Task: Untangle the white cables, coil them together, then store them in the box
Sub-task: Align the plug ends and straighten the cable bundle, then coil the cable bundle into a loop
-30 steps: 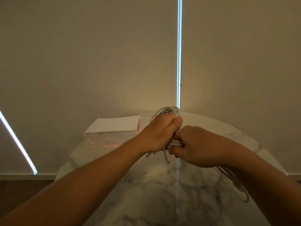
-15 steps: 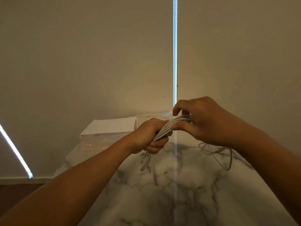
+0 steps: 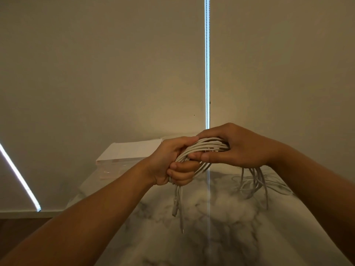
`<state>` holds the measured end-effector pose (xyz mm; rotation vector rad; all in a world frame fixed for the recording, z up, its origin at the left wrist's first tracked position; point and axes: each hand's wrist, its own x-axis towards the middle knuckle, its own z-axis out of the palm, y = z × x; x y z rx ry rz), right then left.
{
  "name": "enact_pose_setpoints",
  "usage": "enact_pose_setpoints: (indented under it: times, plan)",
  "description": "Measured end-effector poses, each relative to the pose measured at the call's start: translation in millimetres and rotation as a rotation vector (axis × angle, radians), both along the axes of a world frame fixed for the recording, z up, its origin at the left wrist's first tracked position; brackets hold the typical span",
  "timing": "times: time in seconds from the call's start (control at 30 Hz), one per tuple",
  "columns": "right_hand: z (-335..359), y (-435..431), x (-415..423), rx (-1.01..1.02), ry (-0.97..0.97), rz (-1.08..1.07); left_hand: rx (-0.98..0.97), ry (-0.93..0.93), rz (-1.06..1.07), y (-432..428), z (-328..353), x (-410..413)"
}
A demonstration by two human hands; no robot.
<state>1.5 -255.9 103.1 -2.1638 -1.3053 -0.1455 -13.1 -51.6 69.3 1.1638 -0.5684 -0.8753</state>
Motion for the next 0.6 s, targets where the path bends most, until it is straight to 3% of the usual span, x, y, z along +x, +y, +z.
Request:
enact_pose_setpoints:
  times: [0.07, 0.27, 0.47, 0.6]
  plan:
    - [0.5, -1.9, 1.8, 0.009, 0.053, -0.020, -0.012, 0.005, -0.058, -0.8, 2.3, -2.3]
    - [-6.2, -2.7, 4.8, 0.075, -0.030, -0.056, 0.010, 0.027, -0.065, -0.2, 9.0, -3.6]
    - [-16.1, -2.3, 6.0, 0.032, -0.212, -0.100, 0.277, -0.272, 0.154, 4.5, 19.5, -6.2]
    - [-18.4, -0.5, 7.1, 0.062, -0.283, -0.125, 0.337, -0.397, 0.312, 0.6, 23.4, -9.4]
